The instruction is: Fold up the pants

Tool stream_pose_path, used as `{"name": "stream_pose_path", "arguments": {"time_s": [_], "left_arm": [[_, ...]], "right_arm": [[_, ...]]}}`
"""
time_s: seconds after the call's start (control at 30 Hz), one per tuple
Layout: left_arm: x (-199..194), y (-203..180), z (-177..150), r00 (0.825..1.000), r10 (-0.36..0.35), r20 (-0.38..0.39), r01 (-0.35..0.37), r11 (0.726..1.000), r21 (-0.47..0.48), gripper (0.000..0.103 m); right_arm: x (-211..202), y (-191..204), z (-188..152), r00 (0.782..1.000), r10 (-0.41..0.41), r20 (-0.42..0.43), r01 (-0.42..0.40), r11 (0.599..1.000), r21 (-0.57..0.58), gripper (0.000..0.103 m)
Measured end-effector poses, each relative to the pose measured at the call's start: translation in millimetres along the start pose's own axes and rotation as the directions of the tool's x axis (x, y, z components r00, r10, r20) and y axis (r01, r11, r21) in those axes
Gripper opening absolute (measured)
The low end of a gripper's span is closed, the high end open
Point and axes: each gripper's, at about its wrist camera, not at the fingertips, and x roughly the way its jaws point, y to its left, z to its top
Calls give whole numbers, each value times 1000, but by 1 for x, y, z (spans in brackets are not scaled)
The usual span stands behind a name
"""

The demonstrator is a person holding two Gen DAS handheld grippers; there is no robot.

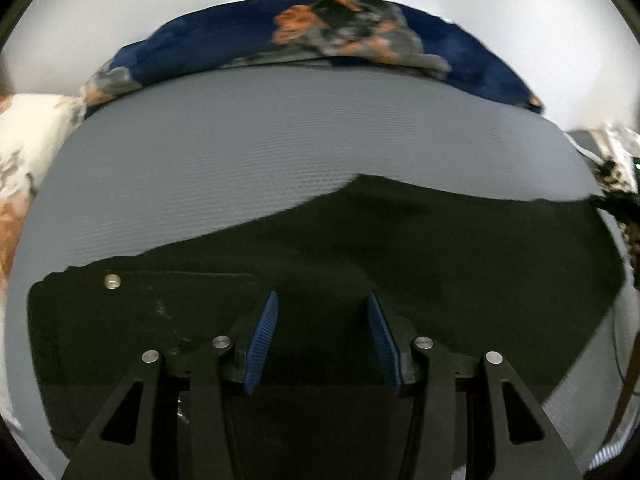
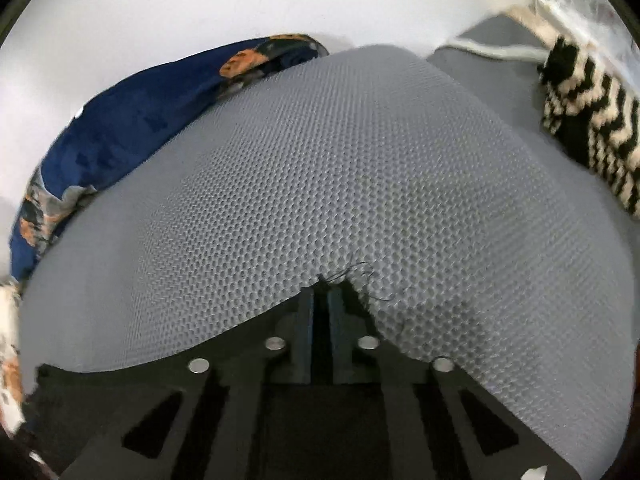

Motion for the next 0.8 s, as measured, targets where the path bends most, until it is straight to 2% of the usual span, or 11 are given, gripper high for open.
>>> {"name": "stream_pose_path", "arguments": {"time_s": [0.13,0.2,0.3,0.37,0.4,0.43,0.5,0.57,0.63,0.73,0.8], "left_arm": [[7,9,-5,998,60,-2,-60,998,-1,48],[19,13,-5,996,83,-25,-83,997,3,48],[22,7,-5,994,105,-17,-105,994,38,48],[23,7,0,996,83,-21,-83,996,36,48],[21,10,1,999,49,-23,-49,999,19,48],[17,13,3,1000,14,-20,-14,1000,2,48],[5,16,4,1000,-8,3,8,1000,-4,49],[-10,21,2,999,10,38,-10,1000,9,51],[-21,31,-1,997,41,59,-41,999,9,52],[-32,53,-8,995,72,66,-70,997,-24,53],[-37,67,-15,994,90,65,-87,995,-50,53]], "right_arm": [[4,-14,-2,993,-119,10,118,993,29,0],[5,-21,-3,996,-84,9,83,995,46,0],[-9,-5,-5,995,-91,27,92,996,-6,7],[-19,16,-5,998,-55,28,57,997,-61,7],[-25,31,-5,999,-20,27,22,995,-93,8],[-31,46,-7,1000,12,23,-9,992,-129,12],[-42,86,-10,995,99,11,-95,973,-212,21],[-49,132,-17,981,193,-28,-192,934,-302,34],[-53,184,-29,961,264,-86,-276,872,-404,38],[-50,264,-53,909,356,-216,-416,749,-515,38],[-46,308,-71,871,393,-294,-491,680,-545,38]]}}
